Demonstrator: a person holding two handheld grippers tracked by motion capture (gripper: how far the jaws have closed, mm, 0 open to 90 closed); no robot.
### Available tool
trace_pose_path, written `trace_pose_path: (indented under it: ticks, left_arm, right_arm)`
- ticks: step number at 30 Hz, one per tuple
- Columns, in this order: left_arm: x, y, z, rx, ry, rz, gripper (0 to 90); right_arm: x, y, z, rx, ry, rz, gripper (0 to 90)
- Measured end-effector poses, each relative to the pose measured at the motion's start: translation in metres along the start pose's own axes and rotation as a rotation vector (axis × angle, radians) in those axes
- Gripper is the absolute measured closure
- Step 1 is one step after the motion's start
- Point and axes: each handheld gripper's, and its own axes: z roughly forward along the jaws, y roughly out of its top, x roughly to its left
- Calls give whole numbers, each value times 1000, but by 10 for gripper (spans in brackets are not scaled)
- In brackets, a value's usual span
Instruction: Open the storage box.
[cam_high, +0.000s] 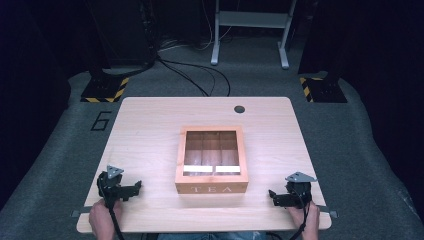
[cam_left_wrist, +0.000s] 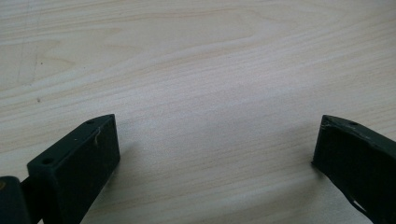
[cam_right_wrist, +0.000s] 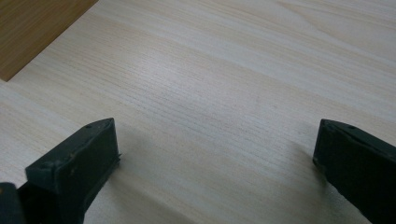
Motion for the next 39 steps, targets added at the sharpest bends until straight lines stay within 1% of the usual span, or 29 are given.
trace_pose_path:
  ticks: [2, 3, 4, 8, 11, 12, 13, 14, 15, 16, 17, 18, 19, 20, 21, 22, 23, 25, 27, 29, 30, 31, 32, 33, 34, 37, 38, 39]
  left_arm:
    - [0, 0, 0, 0, 0, 0, 3]
    - [0, 0, 0, 0, 0, 0, 3]
    - [0, 0, 0, 3, -3, 0, 3]
    - [0, 0, 0, 0, 0, 0, 3]
    - [0, 0, 0, 1, -1, -2, 3]
    - [0, 0, 0, 1, -1, -2, 3]
    - [0, 0, 0, 1, -1, -2, 3]
    - [0, 0, 0, 1, -1, -1, 3]
    - [0, 0, 0, 1, -1, -2, 3]
    - [0, 0, 0, 3, -1, -2, 3]
    - [0, 0, 0, 1, -1, -2, 3]
    - [0, 0, 0, 1, -1, -2, 3]
    - [0, 0, 0, 1, -1, -2, 3]
    - [0, 0, 0, 2, -1, -2, 3]
    - [0, 0, 0, 2, -1, -2, 3]
    - [0, 0, 0, 1, -1, -2, 3]
    - [0, 0, 0, 1, -1, -2, 3]
    - [0, 0, 0, 1, -1, -2, 3]
    - [0, 0, 0, 2, -1, -2, 3]
    - [0, 0, 0, 2, -1, -2, 3]
    - [0, 0, 0, 2, -1, -2, 3]
    - [0, 0, 0, 1, -1, -2, 3]
    - [0, 0, 0, 2, -1, -2, 3]
    - [0, 0, 0, 1, -1, -3, 3]
    - [0, 0, 0, 1, -1, -2, 3]
    - [0, 0, 0, 1, -1, -2, 3]
    - [0, 0, 0, 1, -1, -3, 3]
    - [0, 0, 0, 1, -1, -2, 3]
  right_arm:
    - [0, 0, 0, 0, 0, 0, 0]
    - [-1, 0, 0, -2, 1, -8, 0]
    - [0, 0, 0, 1, 0, 2, 0]
    - [-1, 0, 0, 8, 0, -4, 0]
    - [-1, 1, 0, 4, -4, 2, 0]
    - [-2, 1, 0, 5, 3, -3, 0]
    - [-2, 2, 0, -2, 36, 25, 0]
    - [-2, 2, 0, -2, 36, 25, 0]
    - [-1, 2, -1, -9, 53, 41, 0]
    - [1, 3, -1, -17, 85, 54, 0]
    - [1, 3, -1, -17, 85, 54, 0]
    - [4, 4, -1, -29, 101, 66, 0]
    - [8, 5, -1, -31, 117, 71, 0]
    - [10, 6, -1, -32, 119, 58, 1]
    - [13, 7, -1, -42, 129, 56, 4]
    - [19, 10, -2, -47, 157, 55, 12]
    - [24, 12, -3, -51, 169, 42, 23]
    - [34, 16, -4, -57, 181, 9, 37]
    - [43, 21, -6, -77, 193, -14, 48]
    - [53, 26, -7, -95, 195, -37, 61]
    - [57, 29, -7, -110, 205, -43, 62]
    - [61, 31, -7, -112, 208, -52, 62]
    - [64, 33, -6, -126, 210, -67, 67]
    - [68, 36, -6, -131, 221, -66, 74]
    - [70, 38, -5, -140, 222, -81, 86]
    - [78, 42, -3, -162, 240, -91, 140]
    - [80, 43, -3, -172, 241, -107, 151]
    - [83, 44, -3, -176, 243, -105, 183]
